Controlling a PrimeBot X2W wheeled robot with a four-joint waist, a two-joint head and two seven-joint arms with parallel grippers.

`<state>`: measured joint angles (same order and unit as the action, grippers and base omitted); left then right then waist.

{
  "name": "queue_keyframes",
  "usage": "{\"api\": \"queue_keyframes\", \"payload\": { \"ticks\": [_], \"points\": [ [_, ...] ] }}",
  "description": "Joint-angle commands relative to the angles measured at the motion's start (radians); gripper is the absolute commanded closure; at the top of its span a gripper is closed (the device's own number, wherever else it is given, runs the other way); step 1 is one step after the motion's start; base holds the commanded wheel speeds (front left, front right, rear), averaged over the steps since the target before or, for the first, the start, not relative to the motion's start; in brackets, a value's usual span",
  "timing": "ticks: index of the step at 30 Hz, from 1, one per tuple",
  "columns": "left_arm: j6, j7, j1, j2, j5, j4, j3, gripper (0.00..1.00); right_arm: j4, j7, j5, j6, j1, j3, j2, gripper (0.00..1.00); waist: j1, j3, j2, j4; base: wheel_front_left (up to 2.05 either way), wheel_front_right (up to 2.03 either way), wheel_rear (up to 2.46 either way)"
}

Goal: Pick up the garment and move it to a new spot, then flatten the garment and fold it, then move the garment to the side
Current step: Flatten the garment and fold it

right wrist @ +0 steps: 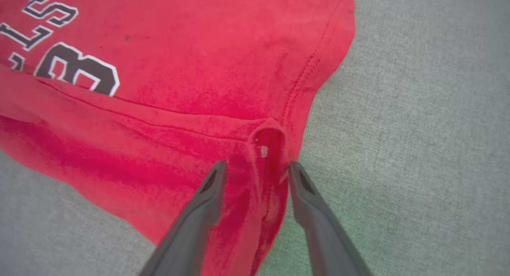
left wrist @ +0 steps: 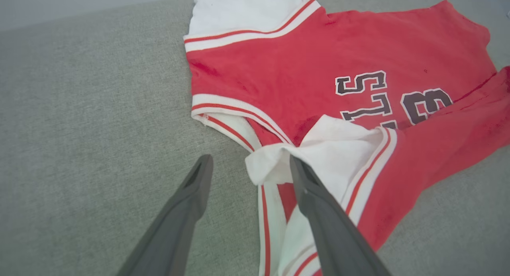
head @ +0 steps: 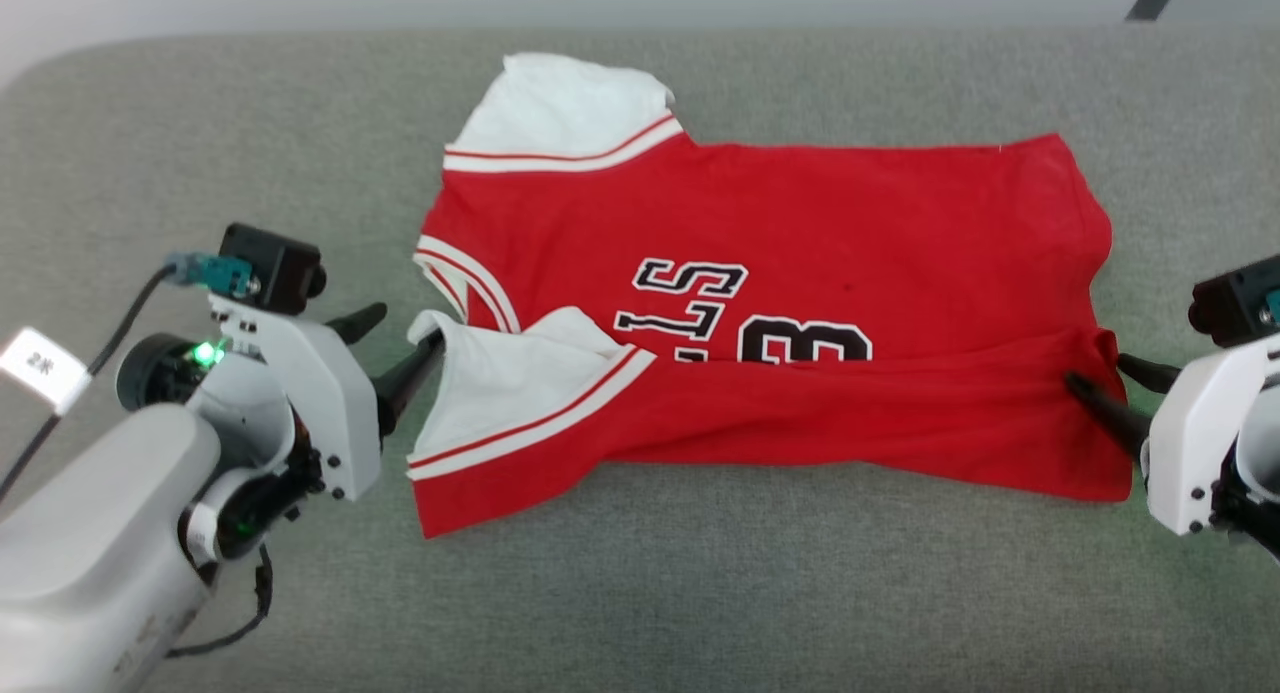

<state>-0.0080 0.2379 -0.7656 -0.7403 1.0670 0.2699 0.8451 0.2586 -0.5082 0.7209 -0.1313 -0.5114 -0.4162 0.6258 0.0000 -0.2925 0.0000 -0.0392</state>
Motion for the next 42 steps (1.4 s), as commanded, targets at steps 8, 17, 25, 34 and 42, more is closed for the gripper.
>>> {"api": "queue_keyframes", "payload": {
  "ticks": [8, 17, 25, 34, 42],
  "points": [
    [0.058, -0.057, 0.089, -0.043, -0.005, -0.103, -0.011, 0.0, -0.032, 0.082, -0.029, 0.001, 0.07, 0.015, 0.018, 0.0, 0.0, 0.11, 0.0, -0.036, 0.0, 0.0, 0.0],
    [0.172, -0.139, 0.23, -0.112, 0.013, -0.283, -0.046, 0.0, -0.134, 0.253, -0.11, 0.001, 0.156, 0.055, 0.022, 0.0, 0.0, 0.157, 0.0, -0.033, 0.0, 0.0, 0.0],
    [0.283, -0.203, 0.371, -0.181, 0.049, -0.423, -0.083, 0.0, -0.238, 0.382, -0.244, 0.001, 0.258, 0.153, -0.036, 0.0, 0.0, 0.165, 0.0, 0.016, 0.0, 0.0, 0.0],
    [0.35, -0.172, 0.439, -0.242, 0.133, -0.5, -0.123, 0.0, -0.359, 0.45, -0.362, 0.001, 0.391, 0.286, -0.173, 0.0, 0.0, 0.14, 0.0, 0.103, 0.0, 0.0, 0.0],
    [0.378, 0.028, 0.381, -0.293, 0.252, -0.458, -0.138, 0.0, -0.413, 0.438, -0.384, 0.001, 0.439, 0.34, -0.258, 0.0, 0.0, 0.101, 0.0, 0.185, 0.0, 0.0, 0.0]
  ]
}}
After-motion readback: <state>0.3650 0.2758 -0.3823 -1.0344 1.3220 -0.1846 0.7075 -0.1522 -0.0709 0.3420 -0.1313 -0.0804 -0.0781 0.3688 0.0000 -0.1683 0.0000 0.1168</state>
